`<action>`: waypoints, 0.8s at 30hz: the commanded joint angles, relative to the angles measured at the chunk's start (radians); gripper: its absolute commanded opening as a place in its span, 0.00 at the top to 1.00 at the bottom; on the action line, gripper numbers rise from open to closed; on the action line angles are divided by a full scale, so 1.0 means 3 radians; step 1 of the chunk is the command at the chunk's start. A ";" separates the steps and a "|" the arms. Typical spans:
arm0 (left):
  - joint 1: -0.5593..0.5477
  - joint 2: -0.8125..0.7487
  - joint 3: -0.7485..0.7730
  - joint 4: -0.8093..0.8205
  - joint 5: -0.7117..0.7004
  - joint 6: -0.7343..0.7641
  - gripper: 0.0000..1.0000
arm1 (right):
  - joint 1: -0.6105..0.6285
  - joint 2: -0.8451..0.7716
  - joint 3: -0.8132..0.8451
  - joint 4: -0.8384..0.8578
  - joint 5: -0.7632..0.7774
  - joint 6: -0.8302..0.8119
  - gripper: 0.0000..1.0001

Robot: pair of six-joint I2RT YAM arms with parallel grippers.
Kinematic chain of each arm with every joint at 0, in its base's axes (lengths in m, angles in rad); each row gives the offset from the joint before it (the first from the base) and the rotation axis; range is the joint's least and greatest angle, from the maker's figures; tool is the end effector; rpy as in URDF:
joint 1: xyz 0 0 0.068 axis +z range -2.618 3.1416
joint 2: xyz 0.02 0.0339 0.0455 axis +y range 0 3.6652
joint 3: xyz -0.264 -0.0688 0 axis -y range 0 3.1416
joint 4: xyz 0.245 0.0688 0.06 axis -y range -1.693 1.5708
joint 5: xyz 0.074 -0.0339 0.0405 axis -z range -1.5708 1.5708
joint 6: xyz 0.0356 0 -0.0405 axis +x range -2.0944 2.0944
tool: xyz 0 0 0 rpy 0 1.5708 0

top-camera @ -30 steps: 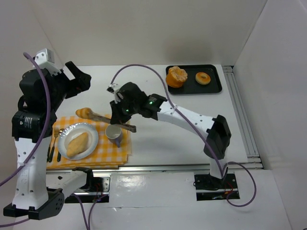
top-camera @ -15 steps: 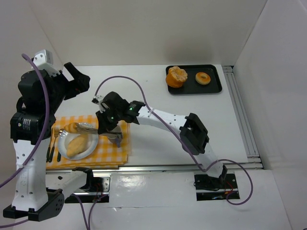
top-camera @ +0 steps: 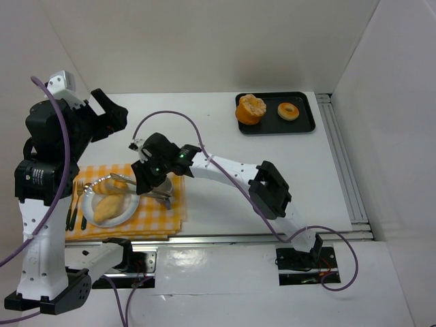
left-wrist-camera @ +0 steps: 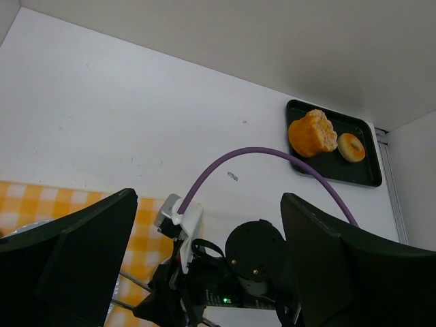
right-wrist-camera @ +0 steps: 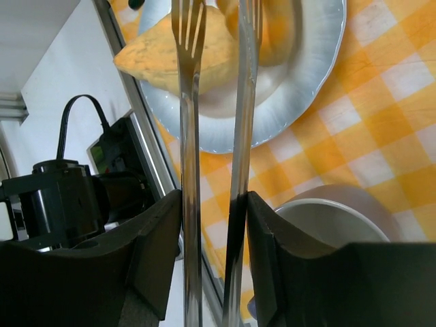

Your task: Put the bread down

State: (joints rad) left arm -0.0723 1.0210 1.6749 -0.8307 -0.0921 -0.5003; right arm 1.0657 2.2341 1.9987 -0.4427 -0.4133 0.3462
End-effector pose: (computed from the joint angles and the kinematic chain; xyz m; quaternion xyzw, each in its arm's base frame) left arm 0.1476 -0.0074 0.5160 -0.1915 0.7422 -0.1472 0.6251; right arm 0.2380 0.4601 0.2559 -0.3937 0.7951 0.4149 0.2014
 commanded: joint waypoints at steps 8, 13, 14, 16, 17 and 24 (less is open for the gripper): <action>0.0021 -0.0049 0.0077 0.0105 0.0005 0.0042 0.00 | 0.0012 -0.0242 0.0261 -0.0130 0.0135 -0.0085 0.51; 0.0021 -0.0049 0.0077 0.0105 0.0005 0.0042 0.00 | 0.0012 -0.0401 0.0261 -0.0130 0.0237 -0.0116 0.51; 0.0021 -0.0049 0.0077 0.0105 0.0005 0.0042 0.00 | 0.0012 -0.0401 0.0261 -0.0130 0.0268 -0.0116 0.51; 0.0021 -0.0049 0.0077 0.0105 0.0005 0.0042 0.00 | -0.0019 -0.0518 0.0231 -0.0130 0.0335 -0.0116 0.51; 0.0021 -0.0049 0.0077 0.0105 0.0005 0.0042 0.00 | -0.0019 -0.0549 0.0200 -0.0130 0.0375 -0.0116 0.51; 0.0021 -0.0049 0.0077 0.0105 0.0005 0.0042 0.00 | -0.0259 -0.0891 -0.0214 -0.0023 0.0468 -0.0116 0.51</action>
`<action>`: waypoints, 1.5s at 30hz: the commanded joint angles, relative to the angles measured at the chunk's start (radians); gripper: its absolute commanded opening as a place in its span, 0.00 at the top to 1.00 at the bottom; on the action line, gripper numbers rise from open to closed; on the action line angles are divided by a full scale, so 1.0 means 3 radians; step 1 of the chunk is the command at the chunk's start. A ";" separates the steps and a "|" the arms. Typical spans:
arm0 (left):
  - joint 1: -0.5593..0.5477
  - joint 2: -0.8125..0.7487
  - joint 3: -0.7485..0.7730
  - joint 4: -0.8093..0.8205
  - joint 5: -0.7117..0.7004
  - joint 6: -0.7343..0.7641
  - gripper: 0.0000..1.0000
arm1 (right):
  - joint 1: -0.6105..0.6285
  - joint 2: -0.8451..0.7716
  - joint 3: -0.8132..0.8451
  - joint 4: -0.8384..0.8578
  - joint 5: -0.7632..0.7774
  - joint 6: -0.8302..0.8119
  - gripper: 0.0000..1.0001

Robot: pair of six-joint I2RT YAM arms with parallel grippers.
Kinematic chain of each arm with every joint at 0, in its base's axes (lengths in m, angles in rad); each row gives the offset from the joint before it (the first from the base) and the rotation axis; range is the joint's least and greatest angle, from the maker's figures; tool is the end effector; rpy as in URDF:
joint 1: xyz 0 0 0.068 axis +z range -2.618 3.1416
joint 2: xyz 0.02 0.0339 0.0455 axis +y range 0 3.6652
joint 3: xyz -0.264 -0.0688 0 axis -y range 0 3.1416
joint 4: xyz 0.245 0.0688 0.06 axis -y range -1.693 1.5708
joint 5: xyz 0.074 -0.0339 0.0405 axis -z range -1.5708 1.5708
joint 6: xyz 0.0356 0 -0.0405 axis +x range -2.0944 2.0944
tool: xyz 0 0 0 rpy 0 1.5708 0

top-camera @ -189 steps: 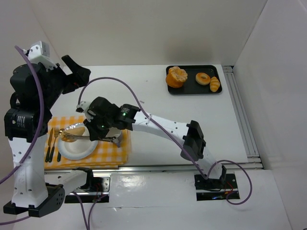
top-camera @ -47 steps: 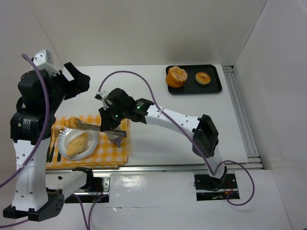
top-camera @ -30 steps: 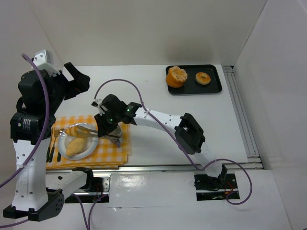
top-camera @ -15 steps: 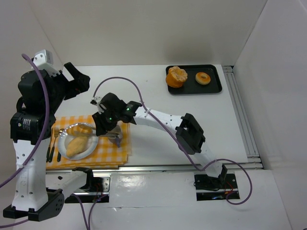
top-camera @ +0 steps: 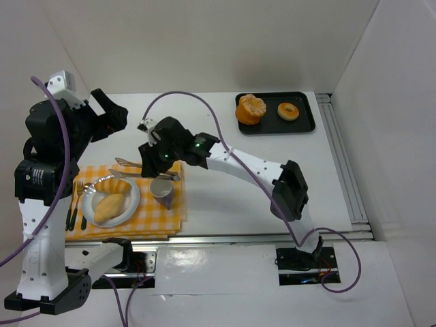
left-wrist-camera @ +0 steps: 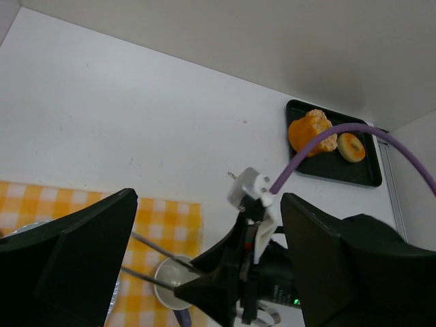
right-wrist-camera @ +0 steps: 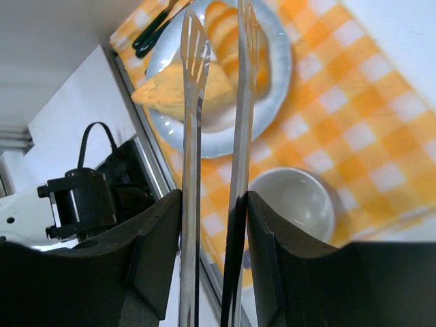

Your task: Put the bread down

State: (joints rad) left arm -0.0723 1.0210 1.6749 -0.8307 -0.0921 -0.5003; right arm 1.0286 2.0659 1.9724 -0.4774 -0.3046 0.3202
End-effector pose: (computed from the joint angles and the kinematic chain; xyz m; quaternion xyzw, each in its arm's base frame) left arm 0.1476 -0.0074 0.5160 -0.1915 0.7422 -0.1472 0.6251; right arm 0.2415 0.4216 0.3243 -0.3691 0.7884 0.3999 0.2870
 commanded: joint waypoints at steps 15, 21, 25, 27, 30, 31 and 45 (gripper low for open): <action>0.0021 -0.0049 -0.0065 0.0202 0.0036 0.0006 0.00 | -0.1327 -0.1716 -0.2450 0.0612 0.0867 0.0216 0.52; 0.0021 -0.0018 -0.0132 0.0238 0.0108 -0.0025 0.00 | -0.1358 -0.1630 -0.3077 0.1075 0.1000 0.0318 0.52; 0.0021 -0.0018 -0.0132 0.0238 0.0108 -0.0025 0.00 | -0.1281 -0.1553 -0.3220 0.1202 0.1000 0.0517 0.46; 0.0021 -0.0018 -0.0132 0.0238 0.0108 -0.0025 0.00 | -0.1281 -0.1477 -0.3266 0.1203 0.1000 0.0665 0.37; 0.0021 -0.0018 -0.0132 0.0238 0.0108 -0.0025 0.00 | -0.1281 -0.1400 -0.3220 0.1116 0.1041 0.0758 0.24; 0.0021 -0.0018 -0.0163 0.0238 0.0108 -0.0025 0.00 | -0.1251 -0.1400 -0.3160 0.1055 0.1041 0.0809 0.21; 0.0021 -0.0080 -0.0224 0.0268 0.0108 -0.0025 0.00 | -0.1797 -0.1824 -0.2273 -0.0500 0.2928 0.1060 0.00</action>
State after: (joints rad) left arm -0.0723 1.0164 1.6138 -0.7998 -0.0719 -0.5022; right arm 0.5560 1.5871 1.3041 -0.4858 0.3908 0.5972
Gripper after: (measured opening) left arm 0.998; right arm 0.999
